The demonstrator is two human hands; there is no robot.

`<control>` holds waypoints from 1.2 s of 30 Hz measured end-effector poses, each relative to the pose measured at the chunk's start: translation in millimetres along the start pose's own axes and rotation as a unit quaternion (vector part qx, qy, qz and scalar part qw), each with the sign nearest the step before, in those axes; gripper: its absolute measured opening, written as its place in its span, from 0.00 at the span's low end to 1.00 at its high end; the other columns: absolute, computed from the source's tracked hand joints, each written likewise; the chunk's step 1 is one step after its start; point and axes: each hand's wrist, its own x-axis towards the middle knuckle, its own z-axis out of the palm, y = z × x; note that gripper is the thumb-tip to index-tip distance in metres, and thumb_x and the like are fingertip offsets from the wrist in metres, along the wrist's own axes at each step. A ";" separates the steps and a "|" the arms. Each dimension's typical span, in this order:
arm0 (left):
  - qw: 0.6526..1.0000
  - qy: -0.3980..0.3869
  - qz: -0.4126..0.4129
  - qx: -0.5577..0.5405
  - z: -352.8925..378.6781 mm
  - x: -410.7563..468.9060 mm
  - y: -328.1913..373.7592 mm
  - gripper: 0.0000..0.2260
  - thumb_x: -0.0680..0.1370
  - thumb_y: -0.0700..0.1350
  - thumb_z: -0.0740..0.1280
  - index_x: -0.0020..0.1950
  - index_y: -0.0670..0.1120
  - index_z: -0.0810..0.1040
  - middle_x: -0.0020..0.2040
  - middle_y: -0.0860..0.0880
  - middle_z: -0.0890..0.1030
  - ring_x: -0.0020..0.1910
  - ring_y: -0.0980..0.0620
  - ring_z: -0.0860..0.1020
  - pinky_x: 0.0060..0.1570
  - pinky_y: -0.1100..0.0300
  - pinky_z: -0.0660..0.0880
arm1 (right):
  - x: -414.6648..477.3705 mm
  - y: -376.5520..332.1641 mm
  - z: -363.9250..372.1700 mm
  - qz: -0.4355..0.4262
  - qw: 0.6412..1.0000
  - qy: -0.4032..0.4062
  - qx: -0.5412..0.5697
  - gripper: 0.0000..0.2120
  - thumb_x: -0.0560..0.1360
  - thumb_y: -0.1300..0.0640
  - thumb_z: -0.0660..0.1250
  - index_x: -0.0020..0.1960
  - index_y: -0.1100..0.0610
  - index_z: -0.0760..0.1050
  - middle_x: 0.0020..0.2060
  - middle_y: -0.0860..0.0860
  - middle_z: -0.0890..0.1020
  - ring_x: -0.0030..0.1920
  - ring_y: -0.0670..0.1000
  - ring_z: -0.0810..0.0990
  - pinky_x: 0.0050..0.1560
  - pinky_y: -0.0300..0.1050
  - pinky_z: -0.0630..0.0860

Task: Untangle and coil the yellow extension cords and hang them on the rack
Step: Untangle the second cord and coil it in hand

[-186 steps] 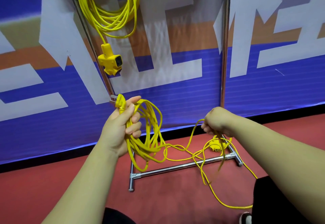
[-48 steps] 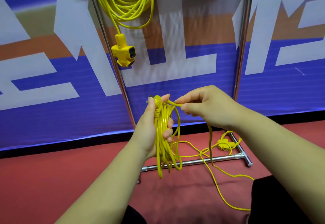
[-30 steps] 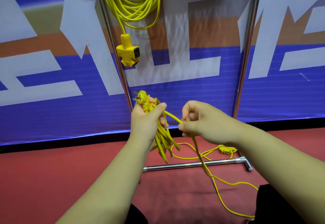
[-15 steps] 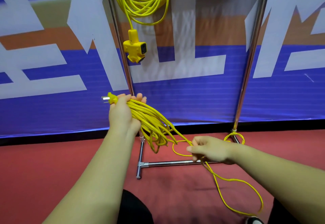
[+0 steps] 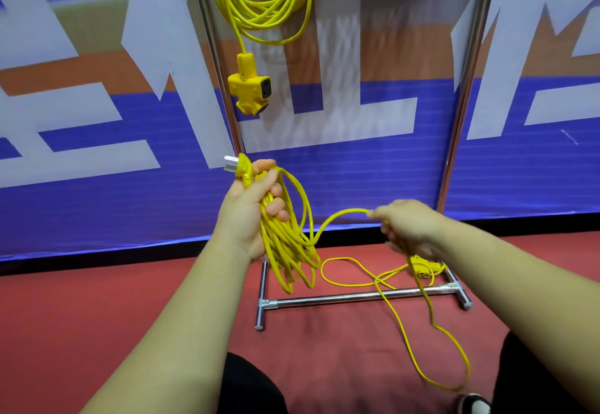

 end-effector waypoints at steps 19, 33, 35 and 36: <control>0.950 -0.149 -0.058 0.270 19.3 -15.7 -35.6 0.16 0.83 0.41 0.65 0.71 0.51 0.73 0.35 0.45 0.71 0.22 0.52 0.67 0.25 0.58 0.74 | -65.6 -63.7 -1.1 -0.341 0.916 -0.180 -0.110 0.05 0.80 0.65 0.64 0.52 0.56 0.71 0.39 0.53 0.84 0.37 0.60 0.73 0.40 0.56 0.70; 0.936 -0.176 -0.084 0.294 29.9 -16.2 -40.3 0.07 0.83 0.47 0.64 0.48 0.45 0.74 0.33 0.45 0.71 0.21 0.51 0.67 0.25 0.57 0.74 | -43.3 -55.4 -17.5 -0.316 0.940 -0.083 -0.100 0.09 0.78 0.57 0.70 0.48 0.56 0.70 0.35 0.57 0.82 0.37 0.51 0.79 0.48 0.57 0.78; 0.942 -0.157 -0.075 0.287 30.5 -15.1 -39.4 0.07 0.83 0.48 0.64 0.49 0.45 0.72 0.32 0.46 0.72 0.21 0.52 0.66 0.25 0.58 0.74 | -39.2 -53.3 -19.0 -0.297 0.948 -0.080 -0.086 0.12 0.77 0.53 0.71 0.48 0.59 0.71 0.33 0.56 0.79 0.37 0.50 0.78 0.46 0.51 0.76; 0.945 -0.150 -0.067 0.282 30.5 -14.4 -38.8 0.06 0.83 0.48 0.64 0.50 0.46 0.73 0.32 0.46 0.72 0.21 0.52 0.66 0.25 0.58 0.74 | -37.7 -52.0 -19.9 -0.284 0.951 -0.082 -0.088 0.15 0.76 0.49 0.71 0.49 0.60 0.72 0.34 0.56 0.80 0.37 0.51 0.78 0.45 0.51 0.75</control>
